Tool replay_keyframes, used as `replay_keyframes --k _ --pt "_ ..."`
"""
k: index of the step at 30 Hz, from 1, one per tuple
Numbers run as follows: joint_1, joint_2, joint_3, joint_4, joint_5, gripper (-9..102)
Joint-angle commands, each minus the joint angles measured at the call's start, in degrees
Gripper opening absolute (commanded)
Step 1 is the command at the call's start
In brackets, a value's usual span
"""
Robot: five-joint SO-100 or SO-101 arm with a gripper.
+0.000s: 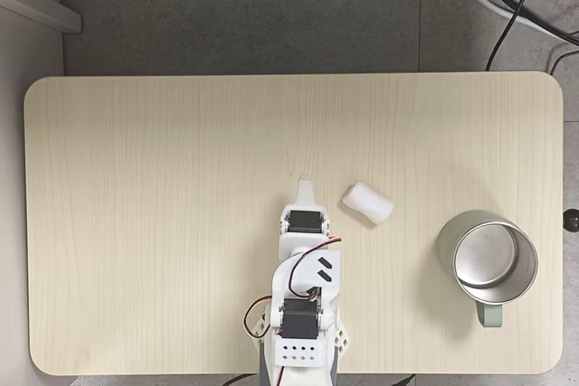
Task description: Grasp a dressing and put it in the cup.
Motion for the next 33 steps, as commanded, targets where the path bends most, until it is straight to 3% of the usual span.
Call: replay_keyframes --k 1,22,33 --pt "2.20 -0.35 1.05 0.53 1.93 0" --pt "1.58 -0.35 1.05 0.26 1.14 0" --pt "0.44 -0.26 13.36 5.19 -2.29 1"
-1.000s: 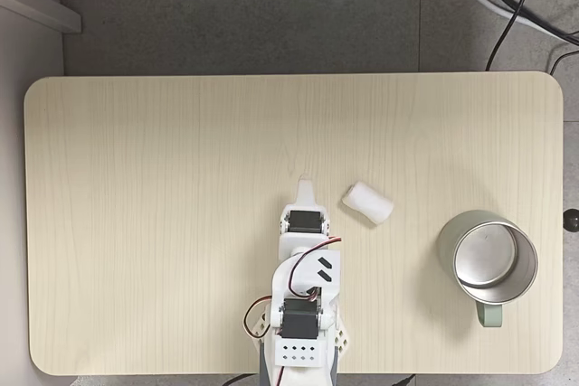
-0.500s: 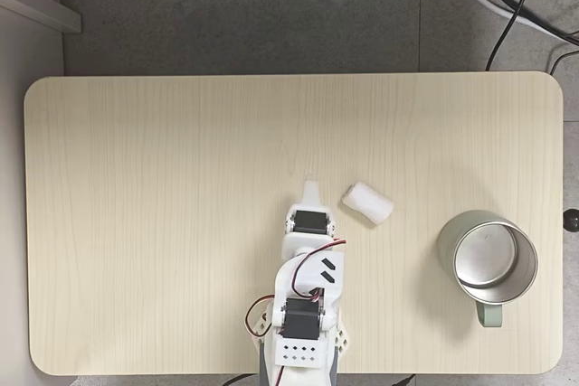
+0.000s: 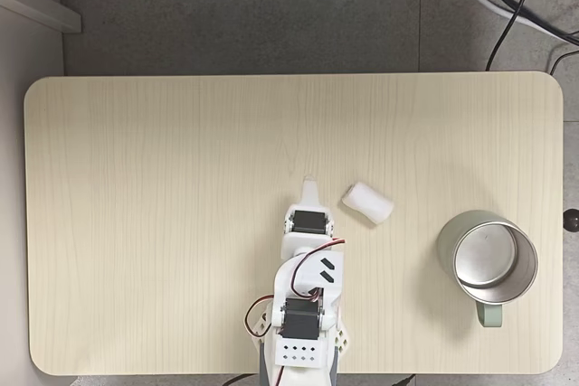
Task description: Grasp a dressing and put it in the cup.
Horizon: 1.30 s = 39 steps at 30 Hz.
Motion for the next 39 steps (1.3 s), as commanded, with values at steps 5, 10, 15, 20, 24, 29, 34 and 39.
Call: replay_keyframes --k 5,10,15,20,24,29,34,39 --pt "-0.70 8.61 18.81 4.04 -0.62 1" --pt "0.53 15.82 29.36 7.21 -0.18 2" --pt "4.31 28.04 38.32 11.43 0.79 2" --pt "7.82 39.81 49.75 20.04 2.99 5" --pt "10.46 45.44 58.01 27.86 5.71 14" --pt "14.68 50.27 64.42 35.42 9.49 30" --pt "18.90 57.04 65.65 38.32 9.14 32" --pt "21.62 68.03 63.90 37.53 5.71 31"
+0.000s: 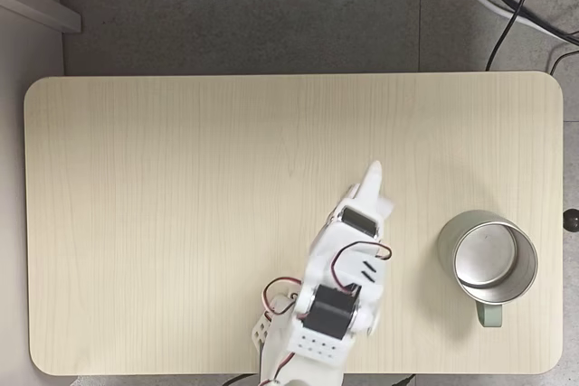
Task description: Grasp a dressing and put it in the cup.
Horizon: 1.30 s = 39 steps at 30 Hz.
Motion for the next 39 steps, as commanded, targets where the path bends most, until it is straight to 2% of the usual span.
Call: replay_keyframes --k 1,11,20,31,35,39 --pt "1.93 6.68 0.00 -0.88 -2.37 31" --pt "3.78 17.49 -10.63 -10.90 -12.30 33" --pt "4.31 22.41 -18.90 -20.13 -17.23 33" --pt "5.36 33.84 -19.95 -27.16 -23.29 32" --pt "5.36 32.52 -20.92 -27.60 -23.91 27" --pt "5.27 32.61 -20.92 -27.69 -23.73 13"
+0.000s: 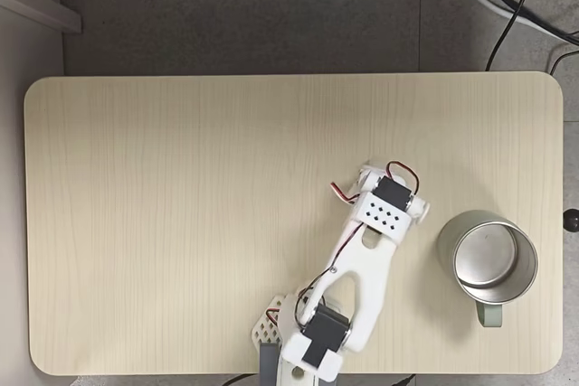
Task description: Grasp a dressing and put it in the cup.
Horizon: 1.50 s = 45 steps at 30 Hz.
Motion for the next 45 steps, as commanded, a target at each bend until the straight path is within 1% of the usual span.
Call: replay_keyframes --k 1,7,11,15,19,23,30,38,41,45 --pt "0.09 -0.44 -0.79 -0.09 -0.26 11" --pt "-0.09 -1.58 -0.70 0.09 -0.97 3" --pt "-1.23 -4.66 1.32 3.69 -1.23 0" --pt "-1.49 -9.05 7.12 10.02 0.35 0" --pt "-1.67 -12.13 16.70 18.72 1.85 0" --pt "-1.49 -12.48 27.77 26.89 2.55 0" --pt "1.32 -12.22 43.59 37.18 2.81 0" --pt "7.03 -18.37 45.97 37.35 1.93 0" --pt "11.07 -18.54 45.97 37.44 0.09 0" --pt "18.81 -16.79 45.35 37.44 -3.25 0"
